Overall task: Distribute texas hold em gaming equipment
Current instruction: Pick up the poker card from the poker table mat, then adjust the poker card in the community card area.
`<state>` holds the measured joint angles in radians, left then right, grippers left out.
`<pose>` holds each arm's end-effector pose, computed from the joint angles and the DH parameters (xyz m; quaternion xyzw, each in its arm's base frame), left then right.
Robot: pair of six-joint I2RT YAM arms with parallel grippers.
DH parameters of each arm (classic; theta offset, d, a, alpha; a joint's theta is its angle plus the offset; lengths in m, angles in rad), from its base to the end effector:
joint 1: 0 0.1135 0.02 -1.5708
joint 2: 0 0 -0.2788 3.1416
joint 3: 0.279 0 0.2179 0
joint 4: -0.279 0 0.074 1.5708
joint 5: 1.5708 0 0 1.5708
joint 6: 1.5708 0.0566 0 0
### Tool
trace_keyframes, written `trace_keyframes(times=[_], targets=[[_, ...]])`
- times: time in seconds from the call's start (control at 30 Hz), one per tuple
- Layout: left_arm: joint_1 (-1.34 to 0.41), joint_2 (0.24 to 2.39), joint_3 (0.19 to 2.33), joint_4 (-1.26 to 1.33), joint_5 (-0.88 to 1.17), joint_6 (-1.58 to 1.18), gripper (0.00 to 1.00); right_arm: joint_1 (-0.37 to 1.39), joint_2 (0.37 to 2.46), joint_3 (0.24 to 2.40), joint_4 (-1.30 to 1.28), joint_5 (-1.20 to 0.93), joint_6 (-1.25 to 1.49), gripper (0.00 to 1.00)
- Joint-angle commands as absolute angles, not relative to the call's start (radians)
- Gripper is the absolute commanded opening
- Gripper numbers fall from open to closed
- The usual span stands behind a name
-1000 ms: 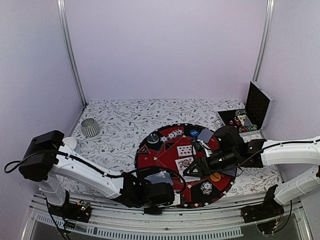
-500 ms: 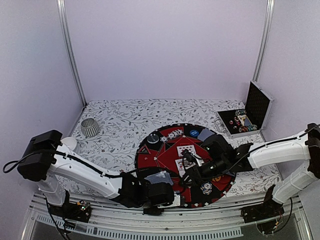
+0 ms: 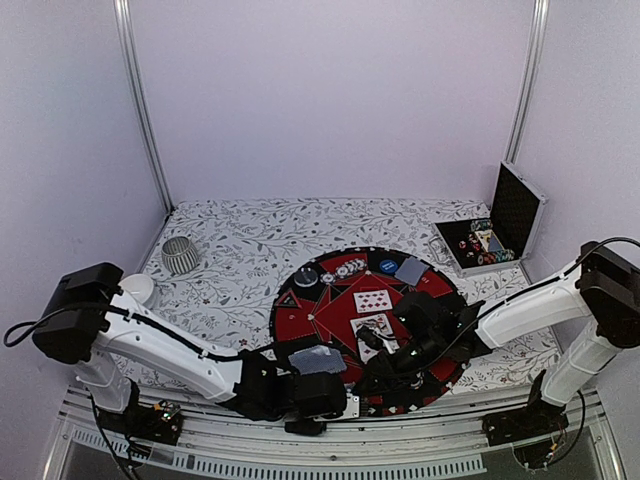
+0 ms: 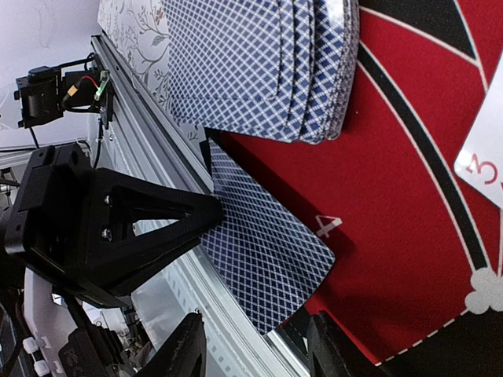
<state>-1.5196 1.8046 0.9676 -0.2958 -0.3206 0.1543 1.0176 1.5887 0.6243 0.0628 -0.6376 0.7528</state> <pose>0.0344 -0.3223 0.1537 0.6924 0.6711 -0.0144 0.2647 0.1120 0.2456 0.1606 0.2204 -0.8755 -0.4288 0.0317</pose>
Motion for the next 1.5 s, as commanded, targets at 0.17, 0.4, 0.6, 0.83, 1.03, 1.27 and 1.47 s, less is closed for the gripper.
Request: trace_keyframes(times=[0.17, 0.4, 0.6, 0.83, 1.03, 1.27, 1.47], targets=[[-1.557, 1.747, 0.953, -0.307, -0.333, 0.123, 0.00, 1.026, 1.614, 0.617, 0.092, -0.652, 0.771, 0.46], [-1.575, 1.721, 0.968, -0.318, -0.460, 0.085, 0.00, 1.027, 1.609, 0.630, 0.102, -0.684, 0.781, 0.54], [-1.527, 1.602, 0.989, -0.350, -0.538, 0.048, 0.00, 0.992, 1.429, 0.711, -0.053, -0.599, 0.730, 0.58], [-1.291, 1.563, 1.089, -0.238, -0.515, 0.237, 0.00, 0.723, 1.100, 0.776, -0.292, -0.412, 0.610, 0.65], [-1.160, 1.833, 1.338, -0.180, -0.519, 0.430, 0.00, 0.605, 1.033, 0.781, -0.350, -0.375, 0.521, 0.68], [-1.037, 2.102, 1.586, -0.157, -0.546, 0.461, 0.00, 0.512, 1.163, 0.758, -0.309, -0.364, 0.422, 0.68], [-0.991, 2.094, 1.618, -0.168, -0.565, 0.420, 0.00, 0.442, 1.481, 0.919, -0.238, -0.473, 0.296, 0.56]])
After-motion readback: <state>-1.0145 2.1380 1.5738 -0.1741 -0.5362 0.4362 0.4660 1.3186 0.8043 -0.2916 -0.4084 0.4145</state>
